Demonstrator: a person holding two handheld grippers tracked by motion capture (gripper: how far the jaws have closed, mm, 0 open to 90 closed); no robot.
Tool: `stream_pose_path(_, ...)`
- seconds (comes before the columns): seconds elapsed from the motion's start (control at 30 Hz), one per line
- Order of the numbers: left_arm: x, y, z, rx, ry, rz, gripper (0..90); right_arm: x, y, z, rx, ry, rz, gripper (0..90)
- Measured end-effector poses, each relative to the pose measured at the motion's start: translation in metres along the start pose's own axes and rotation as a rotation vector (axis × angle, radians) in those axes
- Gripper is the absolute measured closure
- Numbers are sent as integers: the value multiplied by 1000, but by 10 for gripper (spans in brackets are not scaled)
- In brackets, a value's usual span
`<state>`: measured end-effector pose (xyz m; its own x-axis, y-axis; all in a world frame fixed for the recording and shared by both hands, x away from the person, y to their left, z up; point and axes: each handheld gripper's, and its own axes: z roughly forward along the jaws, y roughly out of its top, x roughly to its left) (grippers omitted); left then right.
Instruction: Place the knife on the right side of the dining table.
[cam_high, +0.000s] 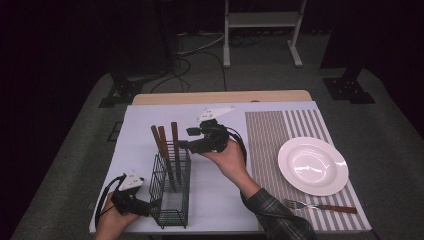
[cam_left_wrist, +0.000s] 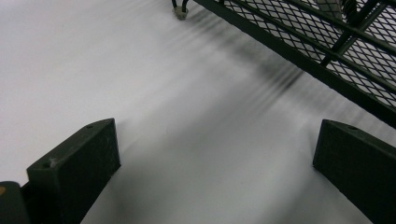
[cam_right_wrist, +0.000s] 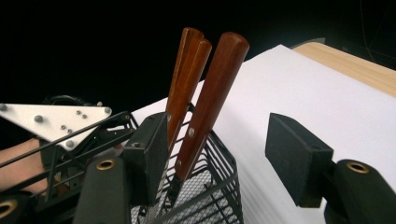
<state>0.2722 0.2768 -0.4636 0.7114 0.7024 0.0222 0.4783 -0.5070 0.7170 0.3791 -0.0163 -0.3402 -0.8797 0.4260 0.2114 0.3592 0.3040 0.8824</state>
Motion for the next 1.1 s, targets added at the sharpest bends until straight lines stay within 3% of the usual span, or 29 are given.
stream_pose_path(0.47,0,0,0,3,-1,1,0,-2,16,19,-25,16,0,413)
stream_pose_path(0.83,0,0,0,2,-1,0,0,-3,25,29,-57,19,-1,499)
stream_pose_path(0.97,0,0,0,3,-1,0,0,-6,26,29,-71,19,8,578)
stream_pose_path(1.1,0,0,0,2,-1,0,0,-9,26,32,-75,27,25,581)
